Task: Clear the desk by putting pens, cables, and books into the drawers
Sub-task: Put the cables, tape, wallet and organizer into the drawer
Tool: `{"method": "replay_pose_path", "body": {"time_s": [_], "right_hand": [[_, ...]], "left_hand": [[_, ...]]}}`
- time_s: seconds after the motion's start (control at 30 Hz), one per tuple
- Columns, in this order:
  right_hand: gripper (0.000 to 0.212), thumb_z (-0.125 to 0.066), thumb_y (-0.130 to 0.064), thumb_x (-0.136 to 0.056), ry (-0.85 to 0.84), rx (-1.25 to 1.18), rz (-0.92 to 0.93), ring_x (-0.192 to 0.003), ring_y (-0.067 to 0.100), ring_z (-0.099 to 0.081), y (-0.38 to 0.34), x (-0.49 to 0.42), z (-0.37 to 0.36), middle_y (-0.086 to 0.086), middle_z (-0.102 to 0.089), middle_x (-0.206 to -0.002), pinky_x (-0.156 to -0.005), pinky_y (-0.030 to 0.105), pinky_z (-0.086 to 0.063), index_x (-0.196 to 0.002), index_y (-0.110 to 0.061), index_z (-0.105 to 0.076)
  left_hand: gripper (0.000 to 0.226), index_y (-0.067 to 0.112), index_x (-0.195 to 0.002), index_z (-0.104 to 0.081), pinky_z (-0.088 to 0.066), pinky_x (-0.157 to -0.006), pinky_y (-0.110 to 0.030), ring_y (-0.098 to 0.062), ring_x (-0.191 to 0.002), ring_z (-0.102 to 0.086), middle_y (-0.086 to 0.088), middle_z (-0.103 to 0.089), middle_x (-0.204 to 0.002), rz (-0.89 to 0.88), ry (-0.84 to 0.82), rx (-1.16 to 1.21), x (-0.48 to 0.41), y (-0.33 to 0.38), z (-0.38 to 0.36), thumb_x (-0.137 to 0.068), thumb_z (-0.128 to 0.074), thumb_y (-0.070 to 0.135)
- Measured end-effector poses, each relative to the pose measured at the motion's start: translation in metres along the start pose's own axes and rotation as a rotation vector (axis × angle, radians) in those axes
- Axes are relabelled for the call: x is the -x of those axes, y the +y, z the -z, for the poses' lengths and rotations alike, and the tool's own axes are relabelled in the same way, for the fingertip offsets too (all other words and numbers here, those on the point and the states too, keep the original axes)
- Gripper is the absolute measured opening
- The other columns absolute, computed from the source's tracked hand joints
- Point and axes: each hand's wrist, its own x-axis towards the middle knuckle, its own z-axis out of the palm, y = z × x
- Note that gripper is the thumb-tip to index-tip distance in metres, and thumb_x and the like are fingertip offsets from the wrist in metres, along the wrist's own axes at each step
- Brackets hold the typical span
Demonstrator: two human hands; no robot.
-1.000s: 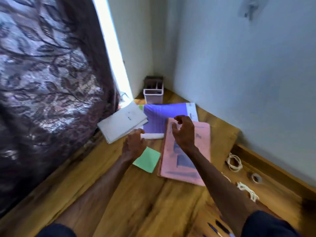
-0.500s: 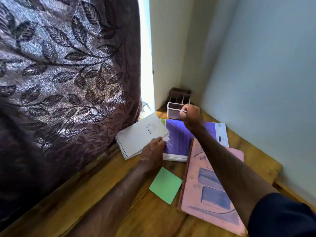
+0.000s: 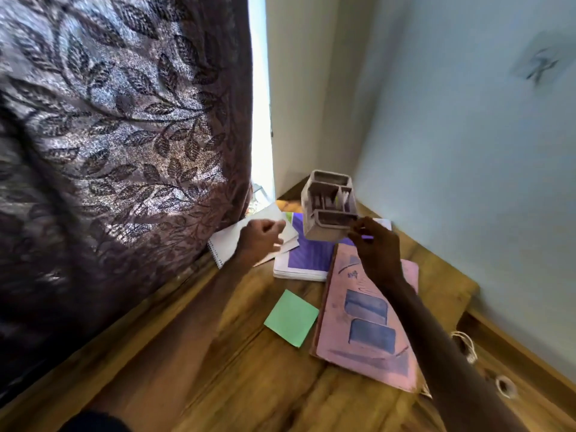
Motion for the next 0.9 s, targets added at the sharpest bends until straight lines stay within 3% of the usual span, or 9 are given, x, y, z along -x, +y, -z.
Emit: {"method": "replay_pose_path", "body": {"time_s": [0.07, 0.17, 0.3, 0.4, 0.47, 0.53, 0.6, 0.67, 0.9], "right_hand": [[0.015, -0.071, -0.003, -0.088, -0.052, -0.016, 0.002, -0.076, -0.008, -0.065, -0.009, 0.032, 0.021, -0.02, -0.068, -0.082, -0.068, 0.008, -0.049, -0.084, -0.017, -0.068], [0.013, -0.072, -0.004, -0.088, -0.126, -0.006, 0.028, -0.083, 0.004, -0.07, -0.019, 0.072, 0.046, -0.013, -0.073, -0.089, -0.071, 0.019, -0.055, -0.089, -0.017, -0.07], [0.014, -0.069, -0.002, -0.09, -0.125, -0.015, 0.045, -0.086, 0.004, -0.07, -0.035, 0.117, 0.083, -0.01, -0.075, -0.096, -0.077, 0.024, -0.058, -0.098, -0.013, -0.072], [0.027, -0.069, -0.003, -0.091, 0.013, -0.034, 0.01, -0.091, -0.002, -0.069, -0.05, 0.154, 0.105, -0.02, -0.07, -0.11, -0.077, 0.019, -0.058, -0.114, -0.017, -0.07], [0.046, -0.073, -0.01, -0.09, 0.165, -0.102, -0.145, -0.098, 0.0, -0.069, -0.057, 0.183, 0.112, -0.012, -0.067, -0.122, -0.08, 0.018, -0.057, -0.132, -0.018, -0.058], [0.062, -0.079, -0.02, -0.085, 0.265, -0.232, -0.389, -0.101, 0.005, -0.069, -0.064, 0.215, 0.119, -0.002, -0.066, -0.126, -0.082, 0.024, -0.058, -0.138, -0.018, -0.048], [0.074, -0.083, -0.028, -0.08, 0.246, -0.407, -0.623, -0.102, 0.013, -0.07, -0.068, 0.241, 0.124, 0.006, -0.065, -0.128, -0.081, 0.029, -0.06, -0.141, -0.015, -0.044], [0.083, -0.087, -0.035, -0.074, 0.231, -0.639, -0.788, -0.1, 0.023, -0.073, -0.07, 0.26, 0.133, 0.011, -0.069, -0.123, -0.083, 0.037, -0.062, -0.141, -0.009, -0.045], [0.052, -0.084, -0.045, -0.076, 0.335, -0.853, -0.781, -0.105, 0.032, -0.071, -0.071, 0.285, 0.191, 0.011, -0.076, -0.107, -0.096, 0.05, -0.056, -0.114, -0.012, -0.07]], "left_hand": [[0.03, 0.011, -0.096, -0.068, -0.061, -0.081, -0.037, -0.024, -0.089, -0.072, -0.008, -0.072, -0.098, 0.134, -0.194, 0.175, 0.015, 0.019, -0.002, -0.092, -0.067, 0.041], [0.044, 0.009, -0.102, -0.072, -0.06, -0.088, -0.043, -0.029, -0.096, -0.074, -0.011, -0.076, -0.101, 0.105, -0.337, 0.06, 0.042, 0.027, -0.008, -0.084, -0.075, 0.05], [0.043, 0.0, -0.111, -0.07, -0.059, -0.091, -0.041, -0.03, -0.097, -0.072, -0.014, -0.075, -0.107, 0.188, -0.439, 0.206, 0.088, 0.026, -0.019, -0.085, -0.078, 0.033], [0.027, 0.004, -0.101, -0.072, -0.062, -0.078, -0.03, -0.026, -0.087, -0.069, -0.016, -0.072, -0.102, 0.275, -0.436, 0.372, 0.128, 0.026, -0.035, -0.083, -0.079, 0.022], [0.025, 0.008, -0.101, -0.074, -0.062, -0.071, -0.027, -0.021, -0.083, -0.071, -0.015, -0.074, -0.101, 0.313, -0.413, 0.451, 0.155, 0.028, -0.052, -0.08, -0.08, 0.02], [0.028, 0.01, -0.106, -0.072, -0.061, -0.081, -0.029, -0.019, -0.089, -0.071, -0.012, -0.075, -0.101, 0.353, -0.434, 0.529, 0.184, 0.033, -0.074, -0.081, -0.079, 0.02], [0.024, 0.01, -0.103, -0.071, -0.058, -0.092, -0.034, -0.02, -0.093, -0.069, -0.013, -0.074, -0.101, 0.398, -0.442, 0.6, 0.211, 0.039, -0.098, -0.081, -0.078, 0.017], [0.025, 0.008, -0.103, -0.072, -0.059, -0.09, -0.034, -0.021, -0.096, -0.07, -0.014, -0.074, -0.105, 0.394, -0.464, 0.622, 0.237, 0.044, -0.121, -0.081, -0.079, 0.015], [0.055, 0.005, -0.122, -0.062, -0.061, -0.084, -0.032, -0.025, -0.106, -0.071, -0.015, -0.074, -0.111, 0.372, -0.486, 0.654, 0.298, 0.052, -0.175, -0.074, -0.086, 0.014]]}}
